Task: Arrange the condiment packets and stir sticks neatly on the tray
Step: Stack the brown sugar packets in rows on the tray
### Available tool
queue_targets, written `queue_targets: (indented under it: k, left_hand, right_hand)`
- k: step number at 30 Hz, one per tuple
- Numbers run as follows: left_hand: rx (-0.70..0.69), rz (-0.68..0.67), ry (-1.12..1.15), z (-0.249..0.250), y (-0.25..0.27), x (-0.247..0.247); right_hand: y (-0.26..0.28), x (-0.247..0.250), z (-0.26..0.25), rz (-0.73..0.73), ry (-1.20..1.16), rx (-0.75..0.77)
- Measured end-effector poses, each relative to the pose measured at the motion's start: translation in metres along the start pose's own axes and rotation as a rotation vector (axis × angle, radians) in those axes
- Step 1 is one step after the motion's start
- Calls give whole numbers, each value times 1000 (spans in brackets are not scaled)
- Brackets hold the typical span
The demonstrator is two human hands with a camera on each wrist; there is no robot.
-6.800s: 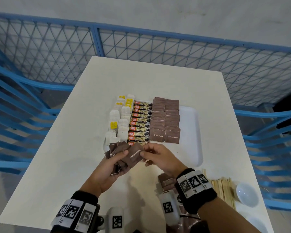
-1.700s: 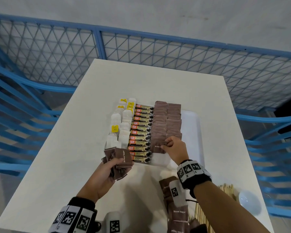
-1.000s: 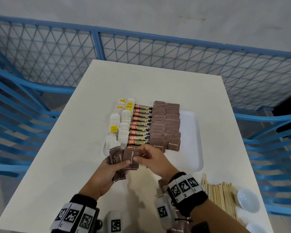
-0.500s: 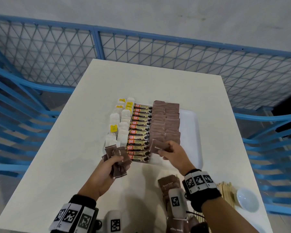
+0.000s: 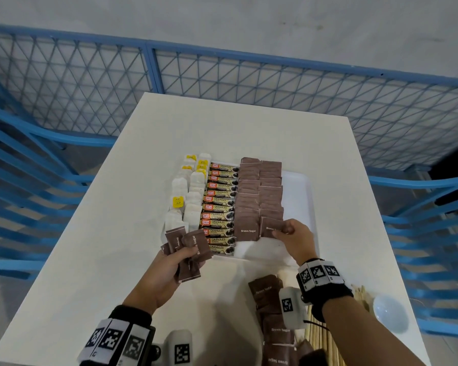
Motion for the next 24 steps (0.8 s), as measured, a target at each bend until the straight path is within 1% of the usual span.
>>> queue_targets:
  k: [5, 12, 15, 17, 18, 21, 22, 24]
  left_hand:
    - [-7, -23, -42, -1, 0, -2]
    - [-16, -6, -43, -1, -1, 2]
    - [-15, 4, -33, -2, -2, 4]
    - [-14, 5, -33, -3, -2, 4]
    - [-13, 5, -39, -3, -2, 4]
    - [-12, 2, -59, -3, -2, 3]
    - [-12, 2, -65, -3, -2, 3]
    - [-13, 5, -70, -2, -1, 4]
  right_hand:
    - [0, -3, -9, 2, -5, 31]
    - [1, -4, -12, 44, 84, 114]
    - [5, -4, -18, 118, 187, 210]
    - [14, -6, -30, 159, 264, 349]
    - [20, -11, -37, 144, 300, 431]
    - [32, -33, -55, 16, 471, 634]
    - [32, -41, -57, -22, 529, 660]
    - [29, -52, -57, -86, 610, 658]
Point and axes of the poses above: each hand's wrist, its own y-axis away from the middle knuckle, its own x-axis out of the back of the hand, z = x × y, the point moved 6 cm from there along -y, towards the middle knuckle, and after that the axes turned 8 degrees about y, right-handed, at the moved point
